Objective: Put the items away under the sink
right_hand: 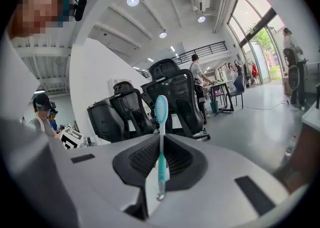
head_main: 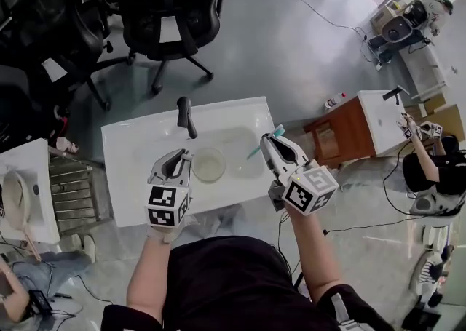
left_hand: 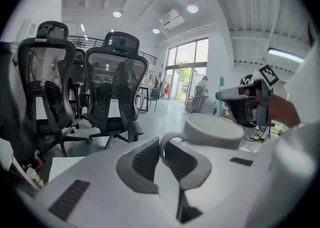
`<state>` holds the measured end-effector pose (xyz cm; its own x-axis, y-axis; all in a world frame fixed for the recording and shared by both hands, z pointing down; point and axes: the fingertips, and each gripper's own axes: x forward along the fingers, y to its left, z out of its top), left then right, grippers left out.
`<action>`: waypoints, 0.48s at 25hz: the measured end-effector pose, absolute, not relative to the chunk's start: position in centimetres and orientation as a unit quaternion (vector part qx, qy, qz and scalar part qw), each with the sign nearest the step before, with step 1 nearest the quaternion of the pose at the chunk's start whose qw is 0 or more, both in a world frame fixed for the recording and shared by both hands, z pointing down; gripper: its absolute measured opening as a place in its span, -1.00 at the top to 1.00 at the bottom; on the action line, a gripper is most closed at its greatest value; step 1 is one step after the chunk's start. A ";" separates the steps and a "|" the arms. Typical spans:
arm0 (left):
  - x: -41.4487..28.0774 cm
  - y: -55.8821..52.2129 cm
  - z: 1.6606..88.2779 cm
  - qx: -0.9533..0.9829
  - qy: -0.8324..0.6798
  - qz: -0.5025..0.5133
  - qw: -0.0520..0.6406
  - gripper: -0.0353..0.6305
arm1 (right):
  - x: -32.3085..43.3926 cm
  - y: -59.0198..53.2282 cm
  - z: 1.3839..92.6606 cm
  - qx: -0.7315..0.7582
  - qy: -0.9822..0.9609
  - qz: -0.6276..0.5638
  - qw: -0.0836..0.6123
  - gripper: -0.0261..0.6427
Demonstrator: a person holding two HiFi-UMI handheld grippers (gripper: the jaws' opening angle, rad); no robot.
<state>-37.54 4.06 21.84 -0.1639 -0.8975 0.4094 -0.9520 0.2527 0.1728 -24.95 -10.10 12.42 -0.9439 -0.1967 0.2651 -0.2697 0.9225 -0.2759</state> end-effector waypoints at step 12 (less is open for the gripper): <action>-35.1 10.1 21.1 0.620 -0.751 0.058 0.220 0.76 | -19.4 -5.2 15.1 0.175 -0.961 0.178 0.120 0.79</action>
